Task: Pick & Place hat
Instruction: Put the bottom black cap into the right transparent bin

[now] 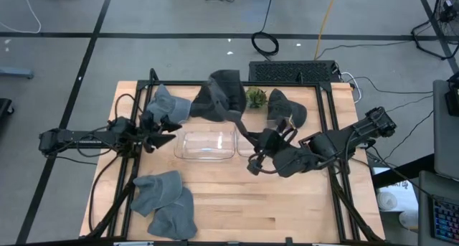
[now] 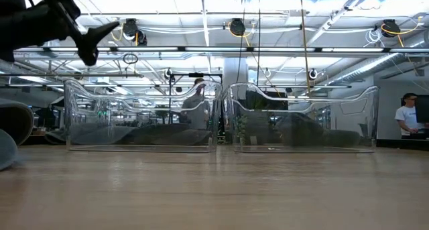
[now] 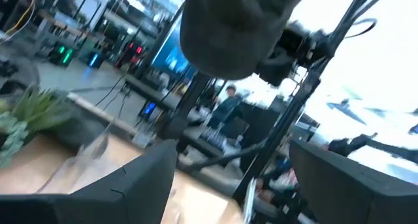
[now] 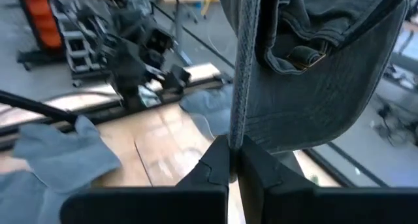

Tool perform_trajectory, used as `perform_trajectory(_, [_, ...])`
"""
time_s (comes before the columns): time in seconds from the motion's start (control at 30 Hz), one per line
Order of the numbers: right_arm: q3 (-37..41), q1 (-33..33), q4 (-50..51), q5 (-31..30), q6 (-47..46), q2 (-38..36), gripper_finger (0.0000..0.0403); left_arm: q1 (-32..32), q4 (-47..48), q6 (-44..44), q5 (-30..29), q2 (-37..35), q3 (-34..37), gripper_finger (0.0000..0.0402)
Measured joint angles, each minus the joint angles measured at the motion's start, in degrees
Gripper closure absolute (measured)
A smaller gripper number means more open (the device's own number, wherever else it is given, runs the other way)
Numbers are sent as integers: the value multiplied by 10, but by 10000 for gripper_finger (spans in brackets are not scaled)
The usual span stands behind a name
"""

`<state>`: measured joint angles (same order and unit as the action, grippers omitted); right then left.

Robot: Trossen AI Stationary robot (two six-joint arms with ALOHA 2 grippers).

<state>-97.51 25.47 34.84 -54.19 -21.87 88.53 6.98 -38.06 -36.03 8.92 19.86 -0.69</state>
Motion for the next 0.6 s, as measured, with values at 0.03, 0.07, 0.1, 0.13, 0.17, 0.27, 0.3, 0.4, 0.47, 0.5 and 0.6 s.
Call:
perform_trajectory(0.03, [0,0,-17,0,17,0,403,0,-13,-2,-1,0,0,96])
perform_trajectory(0.07, [0,0,-33,0,33,0,403,0,-23,-2,-3,0,0,96])
perform_trajectory(0.1, [0,0,-50,0,48,0,403,0,-29,-2,-5,0,0,96])
perform_trajectory(0.13, [0,0,-65,-1,62,0,403,0,-31,-2,-6,0,0,96])
perform_trajectory(0.17, [0,0,-81,-3,77,0,403,0,-29,-2,-8,0,-1,96])
perform_trajectory(0.27, [0,0,-126,-15,124,0,403,0,-27,-2,-14,0,-2,96])
perform_trajectory(0.3, [0,0,-138,-16,140,0,403,0,-26,-3,-14,0,-2,96])
perform_trajectory(0.4, [0,-2,-159,-15,172,0,403,0,-26,-7,-15,0,-3,96])
perform_trajectory(0.47, [0,-3,-172,-13,181,0,403,0,-22,-21,-14,0,-7,96])
perform_trajectory(0.5, [0,-3,-179,-13,183,0,403,0,-21,-22,-14,1,-15,96])
perform_trajectory(0.6, [0,-3,-198,-10,201,0,403,0,-13,5,-11,17,-55,96])
